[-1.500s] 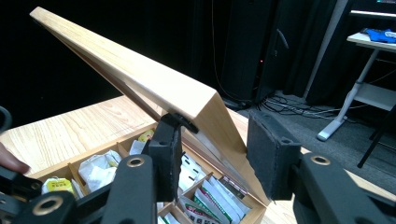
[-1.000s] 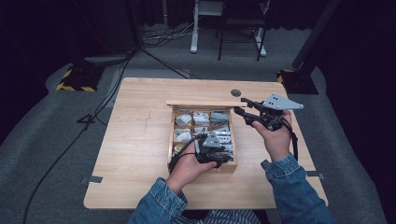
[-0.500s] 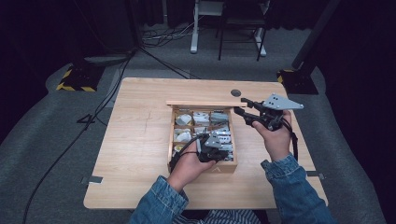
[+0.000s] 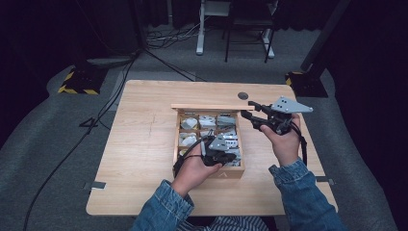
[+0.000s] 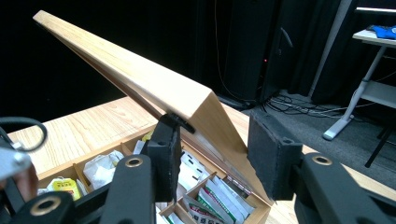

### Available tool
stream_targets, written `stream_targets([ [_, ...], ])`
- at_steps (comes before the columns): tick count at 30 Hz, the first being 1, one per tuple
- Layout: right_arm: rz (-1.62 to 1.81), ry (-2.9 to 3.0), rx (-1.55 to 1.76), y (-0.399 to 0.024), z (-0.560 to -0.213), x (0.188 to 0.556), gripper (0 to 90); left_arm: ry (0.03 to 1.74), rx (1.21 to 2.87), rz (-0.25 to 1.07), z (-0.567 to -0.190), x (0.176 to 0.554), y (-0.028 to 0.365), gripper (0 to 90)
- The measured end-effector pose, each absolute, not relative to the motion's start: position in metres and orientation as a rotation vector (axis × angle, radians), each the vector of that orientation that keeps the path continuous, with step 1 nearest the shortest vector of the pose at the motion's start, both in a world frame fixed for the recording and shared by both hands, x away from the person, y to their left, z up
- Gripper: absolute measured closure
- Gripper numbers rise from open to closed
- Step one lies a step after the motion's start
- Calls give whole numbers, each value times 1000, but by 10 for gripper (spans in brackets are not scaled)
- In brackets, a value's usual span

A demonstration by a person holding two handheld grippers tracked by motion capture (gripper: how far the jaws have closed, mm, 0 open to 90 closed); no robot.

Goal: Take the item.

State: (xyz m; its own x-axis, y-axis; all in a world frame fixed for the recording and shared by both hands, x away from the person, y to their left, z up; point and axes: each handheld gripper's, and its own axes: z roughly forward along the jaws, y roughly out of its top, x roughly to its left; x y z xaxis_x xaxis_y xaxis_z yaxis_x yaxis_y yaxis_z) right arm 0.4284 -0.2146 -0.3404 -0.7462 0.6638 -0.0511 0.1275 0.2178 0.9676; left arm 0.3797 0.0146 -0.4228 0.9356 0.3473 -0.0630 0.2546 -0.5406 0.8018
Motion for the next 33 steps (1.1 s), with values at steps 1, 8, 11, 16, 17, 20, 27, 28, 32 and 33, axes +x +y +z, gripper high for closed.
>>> stream_targets([
  [1,1551,2038,729,-215,-340,428,557,420,2165,129,-421,380,15,900],
  [8,1549,2038,730,-214,-340,428,557,411,2123,134,-405,380,20,900],
  [11,1549,2037,730,-214,-340,428,557,407,2111,137,-400,379,23,900],
  [16,1549,2037,730,-214,-340,428,557,406,2083,149,-389,380,29,900],
  [17,1548,2037,730,-214,-340,428,557,403,2075,152,-384,380,31,900],
  [20,1548,2037,730,-214,-340,428,557,395,2072,161,-379,380,33,900],
  [27,1545,2037,728,-214,-340,428,557,367,2035,143,-363,377,41,900],
  [28,1546,2035,730,-214,-340,428,557,363,2035,143,-360,377,43,900],
  [32,1546,2035,730,-214,-340,428,556,351,2029,131,-358,377,48,900],
  [33,1546,2035,730,-214,-340,428,556,351,2029,131,-358,377,48,900],
])
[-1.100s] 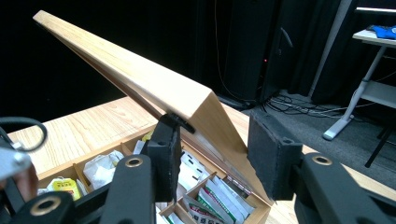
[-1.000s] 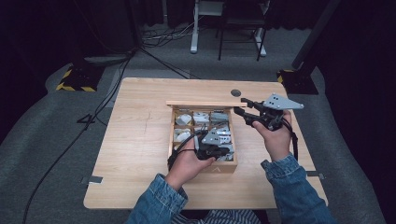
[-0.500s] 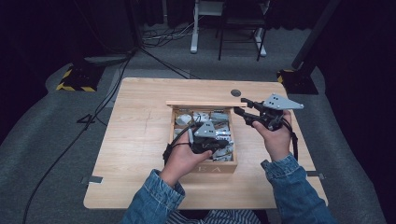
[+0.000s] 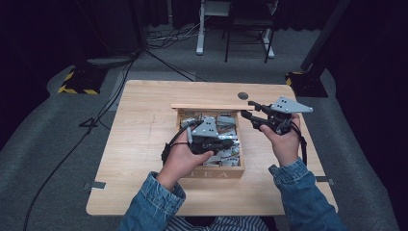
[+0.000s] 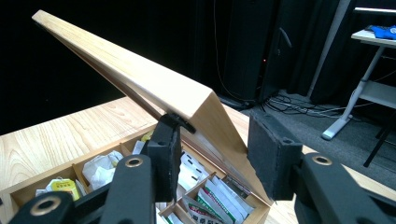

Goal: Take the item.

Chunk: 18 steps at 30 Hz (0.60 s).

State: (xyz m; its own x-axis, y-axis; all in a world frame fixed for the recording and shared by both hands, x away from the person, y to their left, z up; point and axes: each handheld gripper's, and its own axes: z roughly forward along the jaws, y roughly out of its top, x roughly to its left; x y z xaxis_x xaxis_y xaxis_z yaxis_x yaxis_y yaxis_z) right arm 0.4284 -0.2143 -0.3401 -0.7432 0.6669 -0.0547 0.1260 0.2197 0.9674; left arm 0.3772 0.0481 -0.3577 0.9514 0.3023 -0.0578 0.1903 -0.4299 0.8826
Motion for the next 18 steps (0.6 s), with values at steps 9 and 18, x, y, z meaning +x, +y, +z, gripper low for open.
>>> stream_targets([
  [9,1554,2037,733,-214,-340,429,557,382,2000,153,-351,375,73,900],
  [18,1543,2042,730,-214,-340,428,556,441,1994,204,-346,370,110,900],
])
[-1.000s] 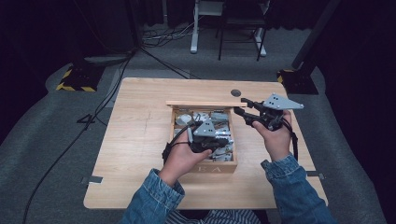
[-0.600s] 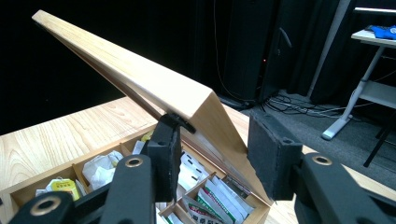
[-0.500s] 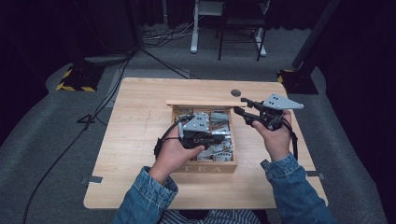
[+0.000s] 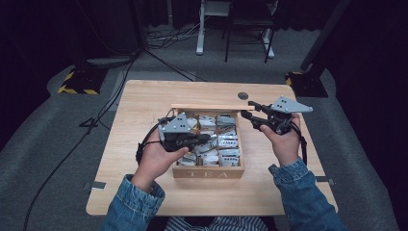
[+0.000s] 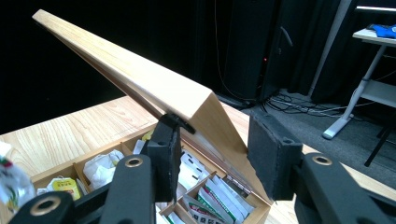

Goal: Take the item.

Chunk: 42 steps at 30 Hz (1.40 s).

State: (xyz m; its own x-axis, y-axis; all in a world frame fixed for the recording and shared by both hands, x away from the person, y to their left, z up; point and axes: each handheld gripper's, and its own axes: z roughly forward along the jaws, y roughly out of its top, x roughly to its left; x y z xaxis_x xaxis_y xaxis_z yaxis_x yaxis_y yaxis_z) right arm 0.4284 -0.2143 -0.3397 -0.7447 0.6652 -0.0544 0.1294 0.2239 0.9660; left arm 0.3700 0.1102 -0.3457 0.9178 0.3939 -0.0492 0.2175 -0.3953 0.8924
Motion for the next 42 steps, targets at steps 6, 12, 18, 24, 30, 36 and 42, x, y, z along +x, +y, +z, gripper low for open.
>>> stream_targets([
  [6,1538,2043,731,-214,-340,427,554,477,2000,250,-342,365,136,900],
  [12,1541,2044,732,-214,-340,428,553,541,1979,289,-343,363,164,900],
  [18,1542,2043,734,-214,-340,428,552,583,1965,320,-345,359,186,900],
  [24,1541,2044,734,-214,-340,428,552,633,1950,361,-344,355,211,900],
  [30,1541,2044,736,-214,-340,427,551,696,1936,384,-352,353,234,900],
  [36,1535,2044,738,-214,-340,427,550,748,1929,419,-357,352,252,900],
  [42,1534,2043,737,-214,-341,426,549,795,1945,447,-365,353,259,900],
])
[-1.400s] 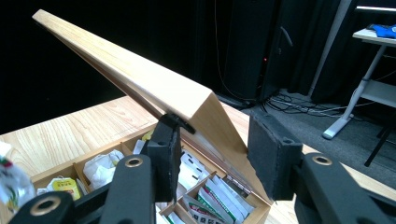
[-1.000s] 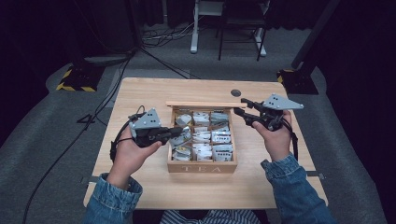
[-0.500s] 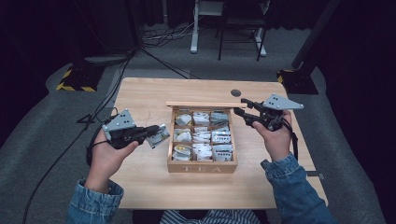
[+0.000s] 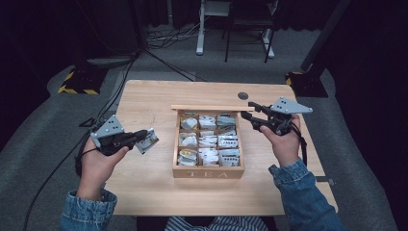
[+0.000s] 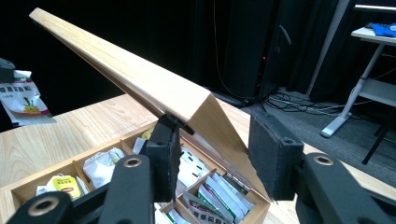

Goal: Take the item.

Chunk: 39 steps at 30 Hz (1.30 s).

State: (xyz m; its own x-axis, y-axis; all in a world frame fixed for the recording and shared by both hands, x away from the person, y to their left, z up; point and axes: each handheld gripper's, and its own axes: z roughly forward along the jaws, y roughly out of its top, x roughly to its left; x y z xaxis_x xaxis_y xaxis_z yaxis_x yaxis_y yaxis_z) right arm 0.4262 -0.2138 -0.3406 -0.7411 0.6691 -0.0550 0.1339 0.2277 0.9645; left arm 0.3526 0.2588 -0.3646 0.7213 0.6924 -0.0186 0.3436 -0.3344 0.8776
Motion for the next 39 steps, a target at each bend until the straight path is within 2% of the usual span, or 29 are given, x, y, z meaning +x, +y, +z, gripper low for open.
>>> stream_targets([
  [17,1526,2045,735,-213,-341,425,547,870,2014,446,-410,355,255,900],
  [32,1521,2046,736,-213,-342,423,545,909,2024,425,-426,350,257,900],
  [39,1518,2048,735,-213,-342,423,544,925,1998,345,-437,356,259,900],
])
